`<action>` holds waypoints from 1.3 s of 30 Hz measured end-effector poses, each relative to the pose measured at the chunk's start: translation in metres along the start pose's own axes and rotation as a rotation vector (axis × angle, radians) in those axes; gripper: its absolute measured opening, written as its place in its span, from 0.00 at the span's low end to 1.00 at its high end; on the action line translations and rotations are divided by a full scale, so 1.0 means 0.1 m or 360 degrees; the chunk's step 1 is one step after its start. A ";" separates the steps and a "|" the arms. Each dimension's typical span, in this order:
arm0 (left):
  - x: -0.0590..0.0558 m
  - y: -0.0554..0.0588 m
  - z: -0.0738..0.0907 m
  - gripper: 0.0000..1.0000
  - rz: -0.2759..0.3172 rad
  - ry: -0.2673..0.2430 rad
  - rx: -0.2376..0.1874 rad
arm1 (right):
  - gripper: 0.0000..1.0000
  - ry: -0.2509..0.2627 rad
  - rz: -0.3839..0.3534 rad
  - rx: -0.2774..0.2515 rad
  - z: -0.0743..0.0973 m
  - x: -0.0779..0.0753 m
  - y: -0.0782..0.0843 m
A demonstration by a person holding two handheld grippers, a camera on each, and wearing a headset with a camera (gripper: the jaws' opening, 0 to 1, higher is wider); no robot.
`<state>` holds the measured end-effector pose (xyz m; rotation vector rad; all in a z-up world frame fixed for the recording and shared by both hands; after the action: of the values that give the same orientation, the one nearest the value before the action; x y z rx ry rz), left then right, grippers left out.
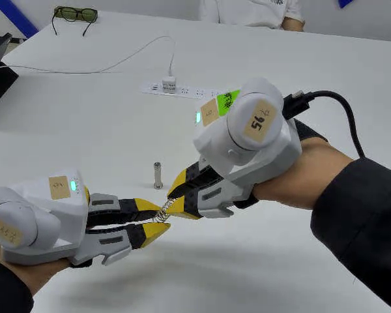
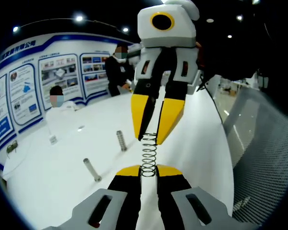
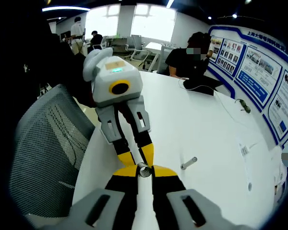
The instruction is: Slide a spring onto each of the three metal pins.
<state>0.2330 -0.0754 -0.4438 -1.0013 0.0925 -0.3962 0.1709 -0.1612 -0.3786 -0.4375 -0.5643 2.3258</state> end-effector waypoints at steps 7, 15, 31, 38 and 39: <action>-0.01 -0.02 0.00 0.11 0.0011 0.0008 -0.0022 | 0.11 0.0011 0.0007 -0.0041 0.00 0.01 -0.08; -0.03 -0.03 0.00 0.11 0.0061 0.0028 -0.0037 | 0.12 0.0014 0.0002 -0.0061 -0.01 0.02 -0.11; -0.02 -0.04 0.00 0.10 0.0077 0.0026 -0.0060 | 0.13 -0.0004 -0.0063 -0.0074 -0.05 0.01 -0.06; -0.01 -0.05 0.00 0.11 0.0080 0.0024 -0.0066 | 0.12 -0.0007 -0.0083 -0.0099 -0.05 0.00 -0.07; -0.01 -0.05 0.01 0.11 0.0077 0.0022 -0.0067 | 0.12 -0.0009 -0.0087 -0.0101 -0.06 0.00 -0.07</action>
<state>0.2308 -0.0767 -0.4398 -1.0357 0.1378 -0.3579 0.1771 -0.1552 -0.3799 -0.4402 -0.6466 2.2625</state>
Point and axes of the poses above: the centre of the closed fingertips' face, and the gripper's own axes: z roughly backward along the fingers, x roughly to its left, y roughly out of its underside, the point moved 8 cm from there along z, roughly backward along the fingers, and after that the axes turned 12 degrees about x, right-handed, at the moved point
